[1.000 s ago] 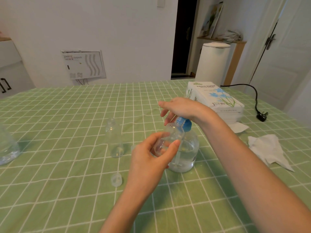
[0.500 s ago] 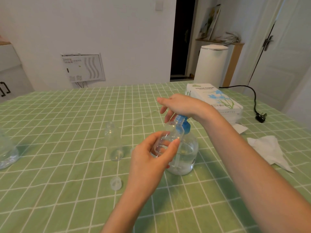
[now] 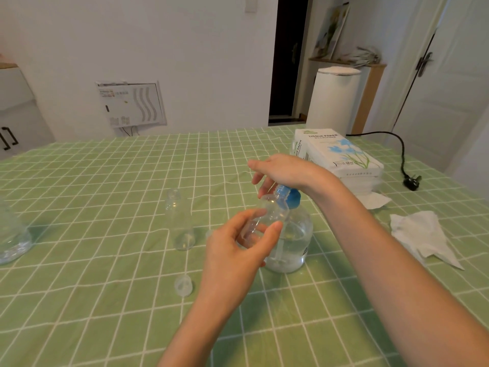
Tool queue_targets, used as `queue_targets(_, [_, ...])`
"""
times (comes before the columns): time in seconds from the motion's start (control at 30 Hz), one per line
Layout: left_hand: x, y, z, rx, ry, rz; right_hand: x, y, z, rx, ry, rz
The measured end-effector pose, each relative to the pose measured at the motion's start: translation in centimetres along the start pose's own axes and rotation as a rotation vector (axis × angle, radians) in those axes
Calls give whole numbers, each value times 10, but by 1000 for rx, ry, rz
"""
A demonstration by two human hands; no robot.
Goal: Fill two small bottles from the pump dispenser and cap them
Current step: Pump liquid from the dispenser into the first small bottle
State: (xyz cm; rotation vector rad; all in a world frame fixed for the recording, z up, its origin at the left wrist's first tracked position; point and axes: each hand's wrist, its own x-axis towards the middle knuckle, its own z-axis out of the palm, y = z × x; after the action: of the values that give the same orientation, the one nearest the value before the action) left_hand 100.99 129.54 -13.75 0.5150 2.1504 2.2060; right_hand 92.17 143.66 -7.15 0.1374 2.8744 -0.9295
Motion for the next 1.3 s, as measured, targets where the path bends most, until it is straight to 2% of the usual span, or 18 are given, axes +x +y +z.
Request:
queue_targets(0.27, [2, 4, 2, -10, 5, 14, -2, -10, -12, -57, -23, 2])
queue_targets(0.67, [0, 0, 1, 9, -12, 14, -4, -2, -2, 31, -22, 5])
queue_targets(1.3, [2, 1, 1, 0, 6, 26, -4, -8, -7, 23, -11, 6])
